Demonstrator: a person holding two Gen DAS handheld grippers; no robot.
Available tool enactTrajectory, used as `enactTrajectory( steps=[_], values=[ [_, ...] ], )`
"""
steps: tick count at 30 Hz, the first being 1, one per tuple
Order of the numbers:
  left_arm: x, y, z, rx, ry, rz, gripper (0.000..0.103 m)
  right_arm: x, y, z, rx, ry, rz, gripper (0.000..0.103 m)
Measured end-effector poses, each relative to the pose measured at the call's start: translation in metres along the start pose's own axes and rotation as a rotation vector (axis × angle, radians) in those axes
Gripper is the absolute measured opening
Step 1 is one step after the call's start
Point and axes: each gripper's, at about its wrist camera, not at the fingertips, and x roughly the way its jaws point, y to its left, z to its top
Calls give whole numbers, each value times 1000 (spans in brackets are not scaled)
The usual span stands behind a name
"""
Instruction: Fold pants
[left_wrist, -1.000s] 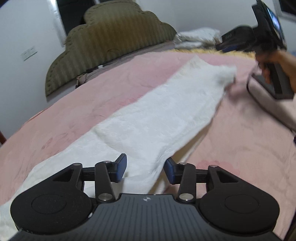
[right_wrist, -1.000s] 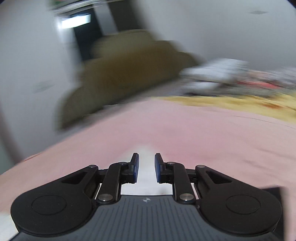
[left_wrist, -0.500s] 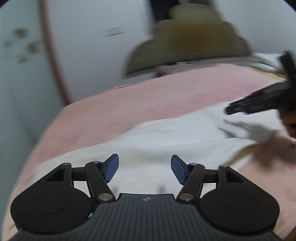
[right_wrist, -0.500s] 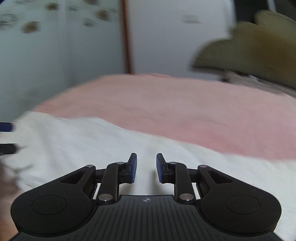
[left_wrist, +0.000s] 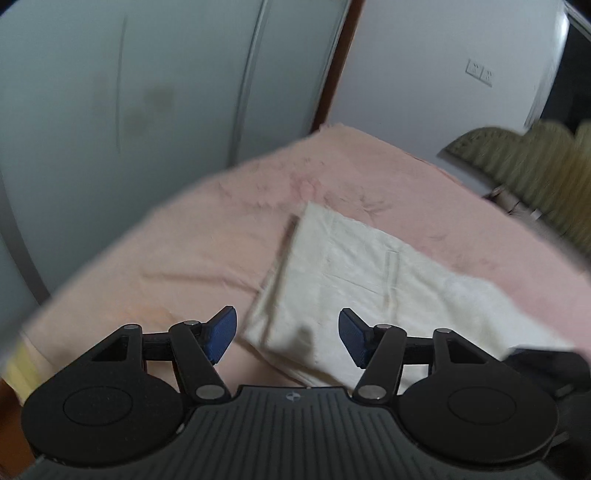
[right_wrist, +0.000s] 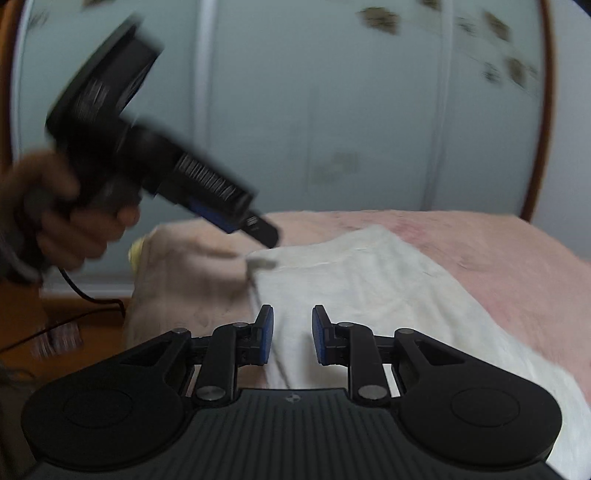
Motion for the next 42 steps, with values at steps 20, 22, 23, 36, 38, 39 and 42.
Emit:
enactTrajectory(
  steps=[20, 22, 23, 36, 38, 39, 42],
  values=[
    [37, 21, -12, -272, 113, -138, 23, 37, 17, -4, -99, 74, -48, 22],
    [33, 23, -11, -275, 81, -154, 7, 39, 17, -3, -94, 67, -42, 21],
    [31, 26, -12, -294, 66, -176, 6, 40, 17, -2, -91, 67, -37, 21],
    [39, 36, -20, -289, 57, -50, 7, 58, 10, 13, 21, 94, 80, 22],
    [34, 38, -17, -294, 47, -54, 13, 38, 2, 15, 61, 56, 90, 23],
    [30, 38, -14, -290, 39, -57, 16, 27, -1, 15, 76, 35, 85, 23],
    [19, 29, -9, -228, 5, -9, 30, 8, -17, 8, 153, 29, 82, 24]
  ],
)
